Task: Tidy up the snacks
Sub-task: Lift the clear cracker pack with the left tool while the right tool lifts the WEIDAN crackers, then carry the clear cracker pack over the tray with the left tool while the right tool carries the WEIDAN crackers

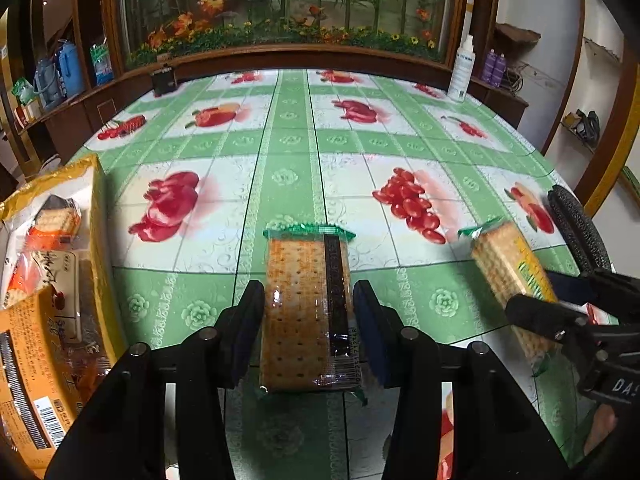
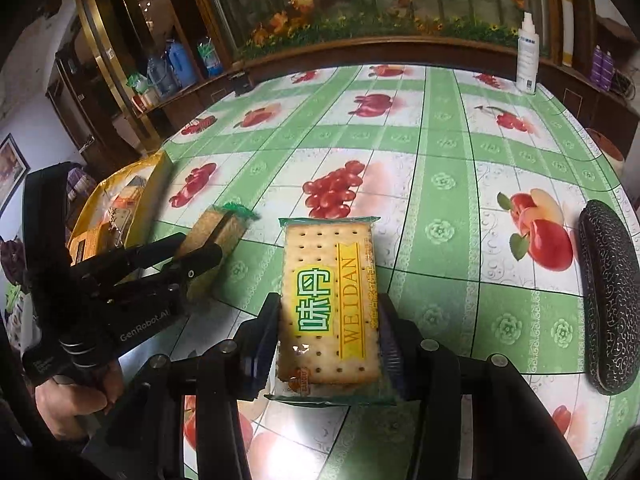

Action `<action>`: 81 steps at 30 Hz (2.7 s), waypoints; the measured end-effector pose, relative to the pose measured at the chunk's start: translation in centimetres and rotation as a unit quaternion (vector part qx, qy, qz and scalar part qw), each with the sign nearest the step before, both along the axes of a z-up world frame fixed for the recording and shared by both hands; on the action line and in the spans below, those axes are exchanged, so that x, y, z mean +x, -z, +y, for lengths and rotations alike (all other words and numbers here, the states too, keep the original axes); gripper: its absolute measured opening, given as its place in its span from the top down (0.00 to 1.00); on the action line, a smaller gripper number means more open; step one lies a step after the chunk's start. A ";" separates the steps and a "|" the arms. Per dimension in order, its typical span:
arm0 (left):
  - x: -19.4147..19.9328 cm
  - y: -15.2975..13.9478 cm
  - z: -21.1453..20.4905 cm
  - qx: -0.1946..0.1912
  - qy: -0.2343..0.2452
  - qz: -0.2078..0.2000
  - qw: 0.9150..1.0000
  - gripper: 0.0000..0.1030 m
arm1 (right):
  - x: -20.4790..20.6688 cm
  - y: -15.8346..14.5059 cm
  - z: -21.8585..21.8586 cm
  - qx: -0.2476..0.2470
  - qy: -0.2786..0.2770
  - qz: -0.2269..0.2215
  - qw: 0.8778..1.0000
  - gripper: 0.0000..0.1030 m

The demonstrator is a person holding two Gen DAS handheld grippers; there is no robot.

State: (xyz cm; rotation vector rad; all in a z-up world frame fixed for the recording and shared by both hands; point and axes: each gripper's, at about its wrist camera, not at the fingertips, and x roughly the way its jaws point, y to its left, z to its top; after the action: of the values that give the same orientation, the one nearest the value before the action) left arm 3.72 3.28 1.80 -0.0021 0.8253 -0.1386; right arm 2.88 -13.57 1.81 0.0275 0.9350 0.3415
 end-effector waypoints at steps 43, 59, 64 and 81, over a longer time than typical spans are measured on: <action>-0.9 -1.3 0.2 0.023 -0.033 -0.054 0.998 0.57 | 0.1 -0.1 -0.5 0.038 0.010 0.006 0.999 0.54; -2.6 -3.2 0.0 0.059 -0.051 -0.117 0.990 0.57 | -0.1 0.0 0.1 0.049 0.016 0.003 0.999 0.54; -3.7 -3.9 0.3 0.062 -0.055 -0.129 0.988 0.57 | -0.7 -0.3 0.9 0.069 0.017 0.002 0.997 0.54; -9.9 -5.6 11.5 0.018 -0.158 -0.130 0.979 0.57 | -3.4 -2.2 13.3 0.079 -0.104 0.004 0.991 0.54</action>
State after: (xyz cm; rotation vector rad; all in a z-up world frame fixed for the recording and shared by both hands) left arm -6.19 14.75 7.45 -0.0783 0.5572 0.1734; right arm -0.50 -0.28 4.05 0.0777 0.9195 0.6084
